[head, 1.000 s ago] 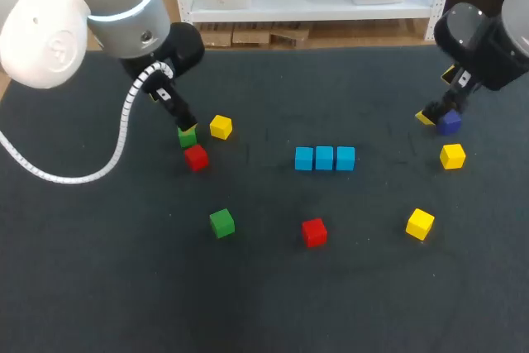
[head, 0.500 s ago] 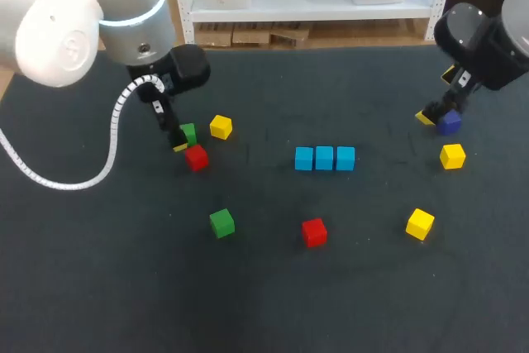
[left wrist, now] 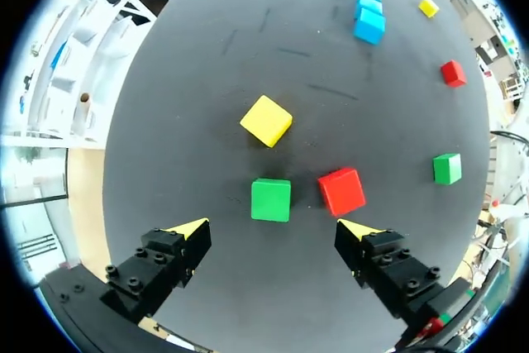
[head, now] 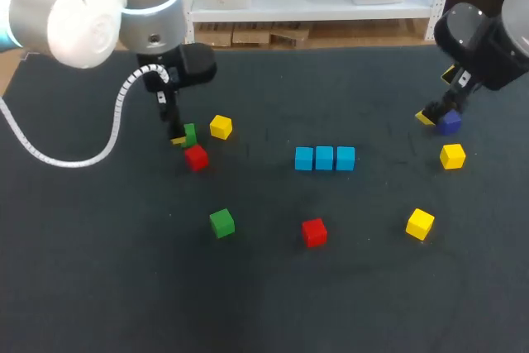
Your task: Place the blue cubes, place green cubes on the blue cubes, place the yellow cubes on the green cubes, then place the red cubes on the yellow cubes, and place purple cube on the red cubes.
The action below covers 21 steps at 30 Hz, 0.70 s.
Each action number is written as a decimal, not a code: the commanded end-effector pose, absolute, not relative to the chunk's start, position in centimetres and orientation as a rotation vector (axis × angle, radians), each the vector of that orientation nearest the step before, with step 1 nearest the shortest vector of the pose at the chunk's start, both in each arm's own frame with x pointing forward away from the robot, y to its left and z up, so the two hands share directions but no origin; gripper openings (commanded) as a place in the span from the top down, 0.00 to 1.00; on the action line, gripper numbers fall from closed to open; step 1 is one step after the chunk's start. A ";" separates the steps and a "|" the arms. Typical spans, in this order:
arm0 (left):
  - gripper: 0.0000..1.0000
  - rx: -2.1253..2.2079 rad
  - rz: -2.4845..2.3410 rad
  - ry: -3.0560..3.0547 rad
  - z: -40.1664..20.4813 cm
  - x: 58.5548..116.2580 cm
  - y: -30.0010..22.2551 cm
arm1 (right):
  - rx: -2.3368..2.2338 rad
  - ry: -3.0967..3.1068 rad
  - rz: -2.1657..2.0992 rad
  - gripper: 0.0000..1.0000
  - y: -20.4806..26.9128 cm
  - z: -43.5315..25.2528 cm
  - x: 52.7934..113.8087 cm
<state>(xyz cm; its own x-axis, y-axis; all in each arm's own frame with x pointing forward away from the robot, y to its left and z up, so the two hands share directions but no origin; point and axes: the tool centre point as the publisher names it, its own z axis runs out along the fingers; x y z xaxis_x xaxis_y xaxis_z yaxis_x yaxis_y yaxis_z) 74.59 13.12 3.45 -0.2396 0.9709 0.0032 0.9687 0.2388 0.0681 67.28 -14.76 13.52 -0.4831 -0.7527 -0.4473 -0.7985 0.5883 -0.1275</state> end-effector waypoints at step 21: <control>0.00 2.008 0.046 2.468 0.4 76.4 12.5 | -1.236 2.359 0.131 0.00 -14.7 13.5 67.2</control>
